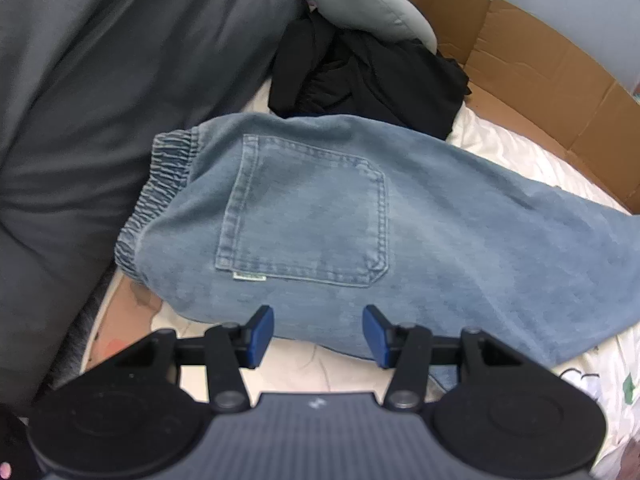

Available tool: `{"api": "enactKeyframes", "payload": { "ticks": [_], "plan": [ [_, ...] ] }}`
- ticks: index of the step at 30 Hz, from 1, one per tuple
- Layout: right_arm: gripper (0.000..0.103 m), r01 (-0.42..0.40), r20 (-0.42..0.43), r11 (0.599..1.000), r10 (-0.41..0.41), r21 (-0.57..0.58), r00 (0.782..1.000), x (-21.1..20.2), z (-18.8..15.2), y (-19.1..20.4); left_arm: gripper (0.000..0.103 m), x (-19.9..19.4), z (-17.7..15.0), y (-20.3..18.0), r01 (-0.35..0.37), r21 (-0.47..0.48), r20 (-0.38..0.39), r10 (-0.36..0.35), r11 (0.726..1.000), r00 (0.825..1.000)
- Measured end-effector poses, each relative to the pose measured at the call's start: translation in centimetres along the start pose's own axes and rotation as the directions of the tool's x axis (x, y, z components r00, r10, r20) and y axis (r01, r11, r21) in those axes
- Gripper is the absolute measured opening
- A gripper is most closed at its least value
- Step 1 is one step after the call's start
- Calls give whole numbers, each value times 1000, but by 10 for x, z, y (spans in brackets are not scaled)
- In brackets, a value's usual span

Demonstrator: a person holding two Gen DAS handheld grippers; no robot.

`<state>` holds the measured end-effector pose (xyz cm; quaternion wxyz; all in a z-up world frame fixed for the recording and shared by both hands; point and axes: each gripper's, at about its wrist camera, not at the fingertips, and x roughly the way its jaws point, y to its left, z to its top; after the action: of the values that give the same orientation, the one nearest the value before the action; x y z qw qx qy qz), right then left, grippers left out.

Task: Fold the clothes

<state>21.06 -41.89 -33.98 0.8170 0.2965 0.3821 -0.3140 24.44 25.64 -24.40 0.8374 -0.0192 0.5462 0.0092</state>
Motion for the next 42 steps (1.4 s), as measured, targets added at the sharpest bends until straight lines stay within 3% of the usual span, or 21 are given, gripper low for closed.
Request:
{"api": "enactKeyframes", "payload": {
  "ticks": [9,11,14,19,27,34,39,42],
  "plan": [
    [10,19,-42,999,-21,-45,999,5,1,-9,52,13,-24,-11,19,1,-33,-19,1000,999],
    [18,17,-49,999,-19,-29,999,8,4,-12,52,16,-28,-14,18,18,-43,-17,1000,999],
    [37,116,4,987,-117,-113,993,-3,2,0,52,19,-34,-18,20,21,-49,-19,1000,999],
    [38,142,50,957,-133,-252,990,-24,-3,21,52,21,-45,-27,47,60,-65,-44,997,997],
    [38,25,48,936,-9,-351,999,-50,-18,45,52,27,-68,-58,141,130,-75,-132,981,988],
    [38,-97,-32,907,91,-410,995,-50,-38,71,52,51,-86,-86,207,148,-100,-193,967,976],
    [38,-170,-98,855,140,-491,985,-50,-69,95,54,75,-91,-99,220,100,-115,-208,970,971],
    [38,-202,-139,821,150,-534,979,-46,-88,111,54,82,-92,-107,261,71,-111,-252,963,961]
  ]
}}
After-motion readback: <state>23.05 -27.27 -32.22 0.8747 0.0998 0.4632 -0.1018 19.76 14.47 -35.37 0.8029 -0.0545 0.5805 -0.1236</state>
